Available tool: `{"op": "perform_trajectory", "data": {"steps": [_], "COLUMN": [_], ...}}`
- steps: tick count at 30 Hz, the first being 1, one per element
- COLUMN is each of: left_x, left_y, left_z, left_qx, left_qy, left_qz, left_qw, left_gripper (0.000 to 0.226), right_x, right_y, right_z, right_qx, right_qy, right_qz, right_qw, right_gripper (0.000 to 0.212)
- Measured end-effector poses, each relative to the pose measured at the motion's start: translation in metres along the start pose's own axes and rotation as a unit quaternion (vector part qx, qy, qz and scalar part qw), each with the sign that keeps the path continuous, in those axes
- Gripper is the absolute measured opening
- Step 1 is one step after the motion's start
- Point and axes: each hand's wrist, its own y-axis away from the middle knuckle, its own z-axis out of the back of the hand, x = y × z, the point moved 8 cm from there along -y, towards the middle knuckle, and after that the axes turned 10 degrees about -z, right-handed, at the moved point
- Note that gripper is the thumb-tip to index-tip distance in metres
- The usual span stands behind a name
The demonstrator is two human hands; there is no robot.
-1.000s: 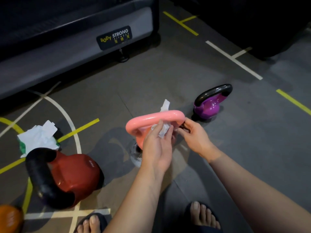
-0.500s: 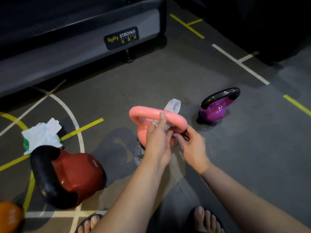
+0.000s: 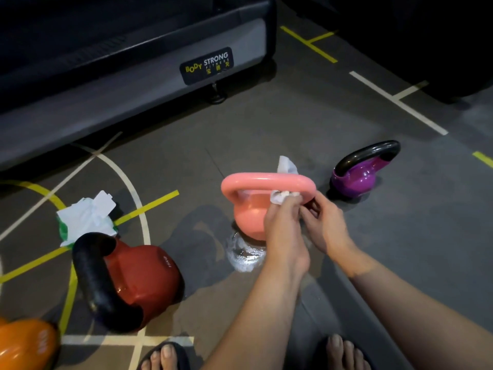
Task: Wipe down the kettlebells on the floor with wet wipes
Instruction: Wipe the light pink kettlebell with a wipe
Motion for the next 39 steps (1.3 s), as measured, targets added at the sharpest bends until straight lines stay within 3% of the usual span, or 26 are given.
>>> {"op": "perform_trajectory", "data": {"steps": [6,10,18,21,26,30,34,39], "left_x": [-0.001,-0.020,0.011,0.001,-0.032,-0.025,0.010,-0.018], "left_y": [-0.016,-0.031,-0.015,-0.019,-0.030,-0.027,-0.012,-0.030], "left_z": [0.018,0.037,0.011,0.021,0.054,0.038,0.015,0.035], "left_qx": [-0.028,-0.058,-0.025,-0.038,-0.101,-0.051,-0.040,-0.055], "left_qy": [0.026,0.079,-0.028,0.032,0.123,0.065,-0.048,0.083], "left_qz": [0.040,-0.038,0.001,0.014,-0.034,-0.064,-0.014,-0.010], "left_qw": [0.998,0.995,0.999,0.999,0.987,0.995,0.998,0.995], "left_gripper": [0.021,0.036,0.031,0.036,0.035,0.041,0.036,0.033], "right_x": [-0.001,0.002,-0.005,-0.002,0.000,-0.002,-0.007,-0.002], "right_y": [-0.003,-0.005,-0.007,-0.008,-0.008,-0.008,-0.009,-0.010], "right_z": [0.004,0.006,0.006,0.006,0.007,0.006,0.005,0.006], "right_qx": [0.001,-0.004,-0.001,0.001,-0.005,-0.011,0.006,0.005], "right_qy": [0.049,0.078,0.077,0.083,0.088,0.095,0.075,0.085], "right_qz": [0.019,0.024,0.026,0.025,0.021,0.024,0.015,0.017], "right_qw": [0.999,0.997,0.997,0.996,0.996,0.995,0.997,0.996], "right_gripper": [0.030,0.032,0.026,0.025,0.028,0.026,0.023,0.026]}}
